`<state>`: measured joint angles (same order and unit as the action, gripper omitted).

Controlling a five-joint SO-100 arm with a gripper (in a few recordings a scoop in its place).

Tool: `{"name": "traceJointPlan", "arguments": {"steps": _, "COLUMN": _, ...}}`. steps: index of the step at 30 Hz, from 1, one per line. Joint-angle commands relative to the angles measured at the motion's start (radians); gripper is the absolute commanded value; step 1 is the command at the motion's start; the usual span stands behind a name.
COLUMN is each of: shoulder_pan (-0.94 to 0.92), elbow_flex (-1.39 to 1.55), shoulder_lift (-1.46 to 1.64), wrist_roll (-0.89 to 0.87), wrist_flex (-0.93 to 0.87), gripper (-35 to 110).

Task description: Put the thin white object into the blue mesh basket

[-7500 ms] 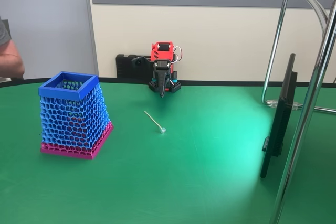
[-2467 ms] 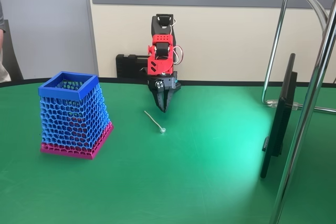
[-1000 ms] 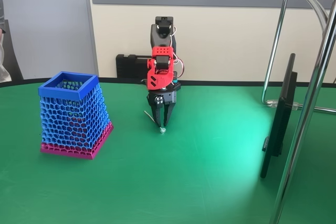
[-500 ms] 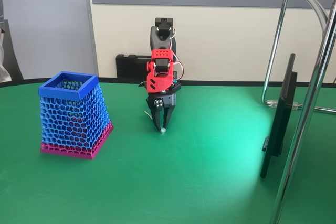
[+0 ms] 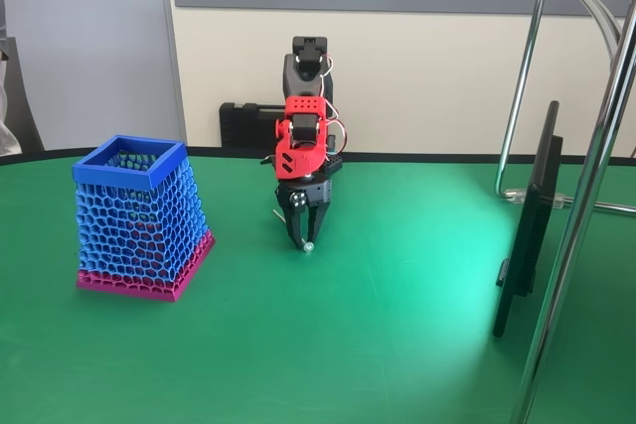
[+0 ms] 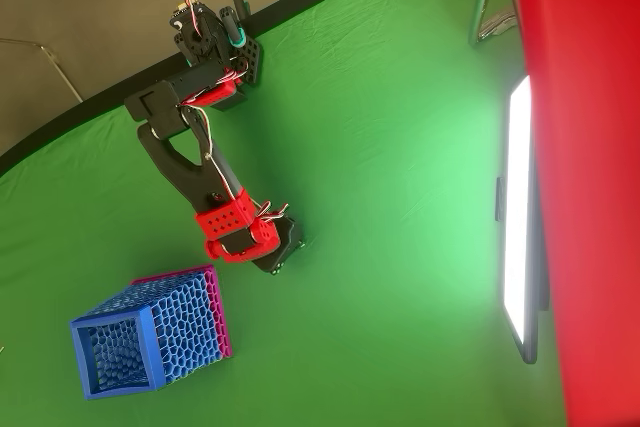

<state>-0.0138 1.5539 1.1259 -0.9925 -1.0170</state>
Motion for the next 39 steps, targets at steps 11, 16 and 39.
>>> {"name": "traceJointPlan", "arguments": {"steps": 11, "shoulder_pan": -0.003, "elbow_flex": -0.077, "shoulder_lift": -0.021, "wrist_roll": 0.008, "wrist_flex": -0.037, "gripper": 8}}
{"name": "traceJointPlan", "arguments": {"steps": 16, "shoulder_pan": -0.003, "elbow_flex": -0.08, "shoulder_lift": -0.025, "wrist_roll": 0.012, "wrist_flex": -0.038, "gripper": 7}}
{"name": "traceJointPlan", "arguments": {"steps": 39, "shoulder_pan": 0.032, "elbow_flex": -0.1, "shoulder_lift": 0.048, "wrist_roll": 0.026, "wrist_flex": -0.106, "gripper": 0}}
